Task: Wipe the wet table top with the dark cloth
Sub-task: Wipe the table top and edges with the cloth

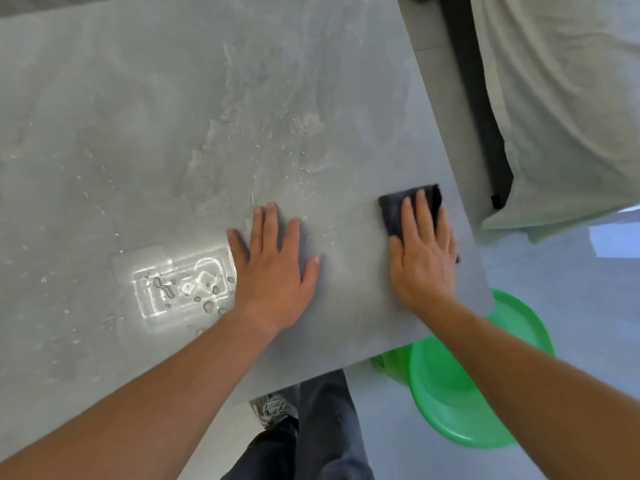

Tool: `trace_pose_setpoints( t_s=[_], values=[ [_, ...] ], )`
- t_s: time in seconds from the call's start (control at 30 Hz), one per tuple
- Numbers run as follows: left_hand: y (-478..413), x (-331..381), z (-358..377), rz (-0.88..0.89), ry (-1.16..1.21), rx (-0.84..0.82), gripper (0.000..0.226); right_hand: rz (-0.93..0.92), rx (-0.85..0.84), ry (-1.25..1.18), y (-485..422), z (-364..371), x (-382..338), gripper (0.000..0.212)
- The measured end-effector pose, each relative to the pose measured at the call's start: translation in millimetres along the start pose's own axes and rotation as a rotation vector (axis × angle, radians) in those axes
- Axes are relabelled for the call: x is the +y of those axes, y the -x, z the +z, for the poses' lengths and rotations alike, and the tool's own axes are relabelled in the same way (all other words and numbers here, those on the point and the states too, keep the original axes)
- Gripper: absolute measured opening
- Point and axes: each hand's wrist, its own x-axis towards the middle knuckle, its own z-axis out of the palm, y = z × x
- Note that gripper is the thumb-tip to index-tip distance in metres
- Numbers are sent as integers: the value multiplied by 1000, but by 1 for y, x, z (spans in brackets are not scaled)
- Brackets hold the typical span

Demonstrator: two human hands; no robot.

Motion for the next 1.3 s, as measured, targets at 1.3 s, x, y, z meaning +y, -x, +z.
trace_pose_setpoints(
  t_s=[1.3],
  values=[
    [48, -57, 31, -120, 15, 284, 68, -398, 15, -39, 62, 30, -43, 66]
  ],
)
